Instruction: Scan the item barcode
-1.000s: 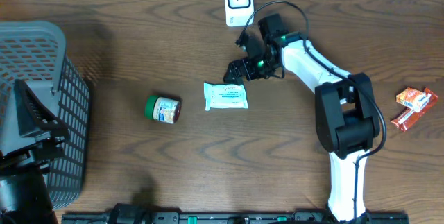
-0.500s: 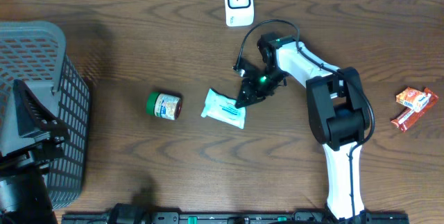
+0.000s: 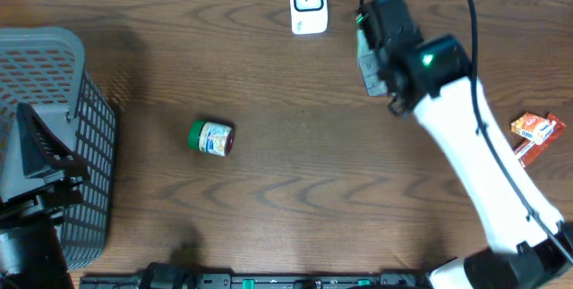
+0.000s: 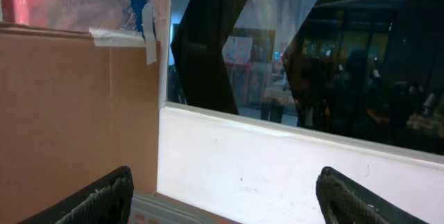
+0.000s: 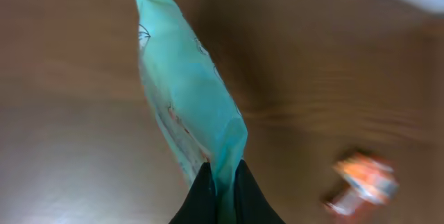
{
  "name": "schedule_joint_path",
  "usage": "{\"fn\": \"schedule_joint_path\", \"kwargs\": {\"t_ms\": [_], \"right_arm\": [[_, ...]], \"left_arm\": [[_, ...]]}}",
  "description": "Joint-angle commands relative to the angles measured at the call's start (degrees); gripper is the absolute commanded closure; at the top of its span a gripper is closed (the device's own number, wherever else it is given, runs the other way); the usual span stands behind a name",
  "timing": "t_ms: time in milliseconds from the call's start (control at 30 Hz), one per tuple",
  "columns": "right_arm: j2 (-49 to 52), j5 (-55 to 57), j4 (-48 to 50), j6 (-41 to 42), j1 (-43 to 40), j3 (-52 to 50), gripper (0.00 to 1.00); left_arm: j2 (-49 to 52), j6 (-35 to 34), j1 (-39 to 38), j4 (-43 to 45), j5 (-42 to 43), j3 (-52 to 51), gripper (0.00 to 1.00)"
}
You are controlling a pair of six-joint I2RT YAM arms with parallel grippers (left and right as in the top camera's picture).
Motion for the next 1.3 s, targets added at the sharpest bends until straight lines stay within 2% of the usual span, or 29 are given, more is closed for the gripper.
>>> {"fn": "schedule_joint_path", "kwargs": {"t_ms": [0,133,233,467,500,533,567,667,733,800,833,900,967,1000,1033,1067,1167,1267], "right_arm": [[3.9,22.3,-0.9,13.5,5.1,-5.6,0.99],[7.3,29.1,1.5,22.3,10.8,-15.9,0.99],[10.9,31.9,3.0,23.0,14.9,-21.2,0.98],[15.7,22.0,4.4,23.0,27.6,-22.3,0.99],[15.4,20.3,4.5,23.0,29.6,-21.9,0.86],[15.4,18.6,4.5,23.0,31.1,-21.5,0.66],[15.3,16.8,4.5,23.0,32.4,-21.1,0.54],[15.3,9.0,5.6,22.3,34.1,-20.9,0.38],[15.3,5.4,5.6,22.3,33.9,-20.9,0.18],[15.2,4.3,5.2,22.4,33.5,-20.7,0.15],[15.1,4.3,4.9,22.4,33.2,-20.3,0.15],[14.6,4.3,4.2,22.4,32.4,-18.9,0.30],[13.9,4.3,4.0,22.4,30.9,-16.9,0.69],[13.7,4.3,4.1,22.4,30.0,-16.0,0.84],[13.5,4.3,4.4,22.4,29.0,-15.2,0.95],[13.4,4.3,5.0,22.4,27.7,-14.7,0.99],[13.7,2.8,7.8,22.3,22.6,-14.6,0.99],[14.1,-7.9,8.8,22.3,16.9,-15.0,0.99]], "left_arm": [[-0.7,-0.3,0.3,0.3,-0.3,0.0,0.16],[-0.7,-0.3,0.3,0.3,-0.3,0.0,0.16],[-1.0,-0.3,0.3,0.3,-0.3,0.0,0.16],[-1.5,-0.3,0.3,0.3,-0.3,0.0,0.16],[-1.5,-0.3,0.3,0.3,-0.3,0.0,0.16],[-1.5,-0.3,0.3,0.3,-0.3,0.0,0.15],[-1.5,-0.3,0.3,0.3,-0.3,0.0,0.16],[-1.5,-0.3,0.3,0.3,-0.3,0.0,0.16],[-1.5,-0.3,0.3,0.3,-0.3,0.0,0.16],[-1.5,-0.3,0.3,0.3,-0.3,0.0,0.16],[-1.5,-0.3,0.3,0.3,-0.3,0.0,0.16],[-1.5,-0.3,0.3,0.3,-0.3,0.0,0.16],[-1.5,-0.3,0.3,0.3,-0.3,0.0,0.15],[-1.5,-0.3,0.3,0.3,-0.3,0.0,0.16],[-1.5,-0.3,0.3,0.3,-0.3,0.0,0.16],[-1.5,-0.3,0.3,0.3,-0.3,0.0,0.16],[-1.5,-0.3,0.3,0.3,-0.3,0.0,0.16],[-1.5,-0.3,0.3,0.3,-0.3,0.0,0.15]]}}
